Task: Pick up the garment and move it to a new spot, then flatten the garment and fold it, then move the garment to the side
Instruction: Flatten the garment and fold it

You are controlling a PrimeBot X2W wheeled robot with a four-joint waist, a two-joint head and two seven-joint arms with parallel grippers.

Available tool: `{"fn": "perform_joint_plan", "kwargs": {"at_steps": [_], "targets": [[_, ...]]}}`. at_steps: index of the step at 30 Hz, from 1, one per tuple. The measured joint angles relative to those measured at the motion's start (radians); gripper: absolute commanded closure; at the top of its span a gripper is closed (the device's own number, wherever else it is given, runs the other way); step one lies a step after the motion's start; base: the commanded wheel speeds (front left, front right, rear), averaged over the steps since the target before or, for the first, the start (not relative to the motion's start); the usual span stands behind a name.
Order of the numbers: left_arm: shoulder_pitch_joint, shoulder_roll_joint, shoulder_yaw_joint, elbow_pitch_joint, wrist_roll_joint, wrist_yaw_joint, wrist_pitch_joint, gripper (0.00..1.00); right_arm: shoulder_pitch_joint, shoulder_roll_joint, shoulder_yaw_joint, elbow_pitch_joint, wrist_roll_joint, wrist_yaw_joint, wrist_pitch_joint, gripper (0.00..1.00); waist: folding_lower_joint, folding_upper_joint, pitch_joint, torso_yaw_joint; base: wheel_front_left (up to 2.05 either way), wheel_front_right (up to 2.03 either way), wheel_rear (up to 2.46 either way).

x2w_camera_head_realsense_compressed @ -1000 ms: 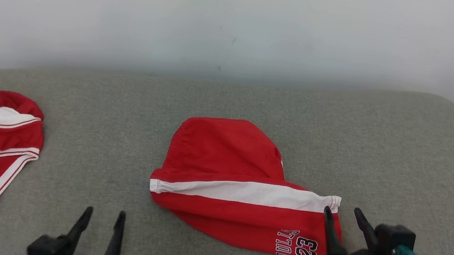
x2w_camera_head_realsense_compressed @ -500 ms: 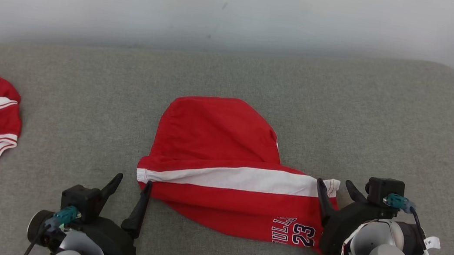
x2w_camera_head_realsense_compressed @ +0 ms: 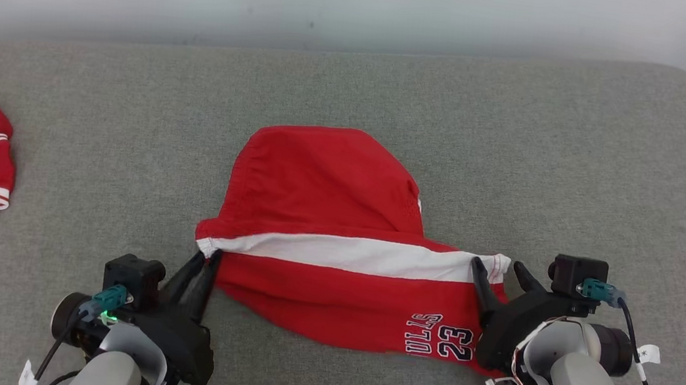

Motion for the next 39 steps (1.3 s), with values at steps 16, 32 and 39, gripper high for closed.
{"fn": "perform_joint_plan", "kwargs": {"at_steps": [16,32,39], "targets": [[-0.028,0.009,-0.038,0.003,-0.036,0.000,-0.008,1.00,-0.047,0.000,0.132,0.043,0.118,0.000,-0.068,1.00,-0.0001,0.0000,0.013,0.001,0.00,0.00,0.00],[-0.175,0.036,-0.030,-0.152,-0.299,0.000,0.048,1.00,-0.241,-0.015,0.159,-0.050,0.216,0.000,-0.116,1.00,-0.0002,0.0000,-0.002,-0.012,0.00,0.00,0.00],[-0.453,0.124,0.051,-0.199,-0.464,0.000,0.155,1.00,-0.566,-0.016,0.195,-0.044,0.233,0.000,-0.081,1.00,-0.0001,0.0000,0.089,-0.031,0.00,0.00,0.00]]}}
